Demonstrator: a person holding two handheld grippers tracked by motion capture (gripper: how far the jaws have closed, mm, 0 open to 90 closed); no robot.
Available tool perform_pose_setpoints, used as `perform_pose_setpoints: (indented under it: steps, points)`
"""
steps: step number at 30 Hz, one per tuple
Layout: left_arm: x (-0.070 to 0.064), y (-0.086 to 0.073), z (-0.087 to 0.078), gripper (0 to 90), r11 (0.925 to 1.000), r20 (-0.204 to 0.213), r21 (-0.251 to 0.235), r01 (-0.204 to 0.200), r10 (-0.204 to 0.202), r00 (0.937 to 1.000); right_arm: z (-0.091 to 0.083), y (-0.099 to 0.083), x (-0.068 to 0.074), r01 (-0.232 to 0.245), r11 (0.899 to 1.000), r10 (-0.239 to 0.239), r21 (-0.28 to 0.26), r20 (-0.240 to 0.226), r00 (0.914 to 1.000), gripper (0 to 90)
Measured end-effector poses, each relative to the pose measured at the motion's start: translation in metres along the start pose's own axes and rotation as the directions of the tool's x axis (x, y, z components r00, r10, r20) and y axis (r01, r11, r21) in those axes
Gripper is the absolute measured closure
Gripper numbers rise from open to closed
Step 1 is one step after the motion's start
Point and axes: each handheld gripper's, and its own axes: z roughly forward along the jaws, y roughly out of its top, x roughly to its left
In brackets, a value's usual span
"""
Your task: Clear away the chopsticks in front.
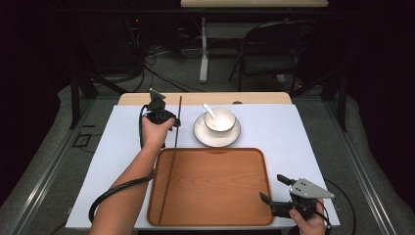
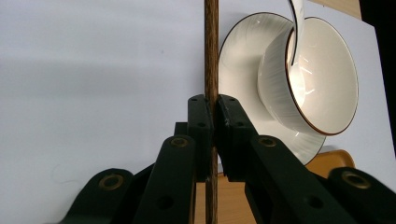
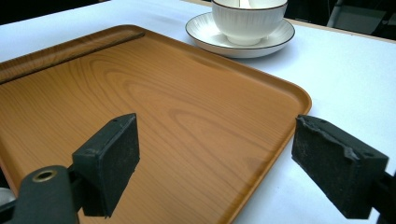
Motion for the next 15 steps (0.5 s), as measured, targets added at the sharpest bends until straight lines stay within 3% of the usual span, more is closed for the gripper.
perform_pose_setpoints:
  steps: [8, 15]
  points:
    - [0.011, -0.011, -0.022, 84.2, 1.0, 0.013, -0.005, -0.008, 0.008, 0.9999, 0.0, 0.0, 0.0, -0.002, 1.0, 0.002, 0.0, 0.003, 1.0, 14.7]
    - [0.027, -0.039, -0.042, 84.2, 0.9998, 0.043, 0.009, -0.015, 0.015, 0.999, 0.0, 0.0, 0.0, 0.0, 1.0, 0.0, -0.003, 0.006, 1.0, 14.8]
